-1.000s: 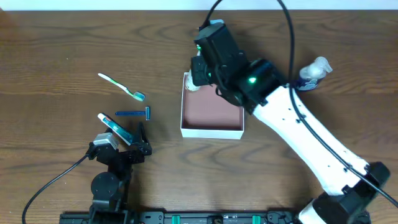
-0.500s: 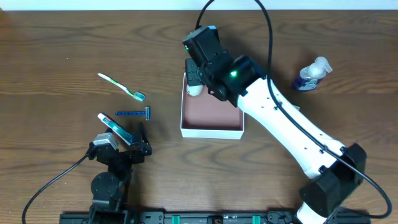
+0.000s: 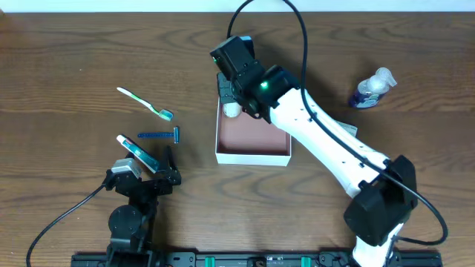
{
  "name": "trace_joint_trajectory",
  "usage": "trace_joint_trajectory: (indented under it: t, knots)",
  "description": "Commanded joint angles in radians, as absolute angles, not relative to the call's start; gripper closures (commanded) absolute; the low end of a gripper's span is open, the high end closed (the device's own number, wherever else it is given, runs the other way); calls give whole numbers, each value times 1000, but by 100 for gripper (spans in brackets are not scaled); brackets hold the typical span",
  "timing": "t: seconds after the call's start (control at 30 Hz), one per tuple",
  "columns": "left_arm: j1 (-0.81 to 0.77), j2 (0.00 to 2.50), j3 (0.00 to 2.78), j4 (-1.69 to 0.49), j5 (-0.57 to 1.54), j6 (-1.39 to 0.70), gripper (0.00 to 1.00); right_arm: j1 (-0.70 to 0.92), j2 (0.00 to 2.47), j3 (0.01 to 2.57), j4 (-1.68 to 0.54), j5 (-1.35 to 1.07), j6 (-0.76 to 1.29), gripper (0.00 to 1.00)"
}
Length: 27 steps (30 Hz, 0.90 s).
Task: Pack container
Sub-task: 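Carry the lotion tube over the box and lower it upright inside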
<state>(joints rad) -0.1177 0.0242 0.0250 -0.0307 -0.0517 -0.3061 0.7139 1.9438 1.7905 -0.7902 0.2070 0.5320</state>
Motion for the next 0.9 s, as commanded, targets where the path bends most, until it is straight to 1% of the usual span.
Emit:
trace_joint_trajectory:
  t: [0.0, 0.07, 0.1, 0.13, 0.2, 0.23, 0.27, 0.3, 0.67, 0.87]
  knots:
    - [-112, 24, 4, -68, -63, -289, 2, 720, 1943, 1809, -767, 244, 546, 99]
    - [-112, 24, 4, -68, -63, -289, 2, 720, 1944, 1809, -761, 244, 546, 98]
    - [-112, 24, 4, -68, -63, -289, 2, 720, 1944, 1809, -758, 244, 545, 96]
    - [-112, 24, 4, -68, -63, -289, 2, 721, 1944, 1809, -754, 244, 545, 92]
    - [-112, 24, 4, -68, -63, -289, 2, 721, 1945, 1809, -747, 244, 545, 71]
    - [-112, 24, 4, -68, -63, -289, 2, 721, 1945, 1809, -742, 244, 545, 59]
    - [-112, 24, 4, -68, -63, -289, 2, 721, 1945, 1809, -739, 243, 545, 55]
    - [-112, 24, 4, -68, -63, -289, 2, 721, 1945, 1809, -736, 242, 546, 54]
    - [-112, 24, 4, -68, -63, -289, 2, 721, 1944, 1809, -737, 228, 572, 55]
    - [-112, 24, 4, -68, -63, -289, 2, 721, 1944, 1809, -759, 196, 650, 64]
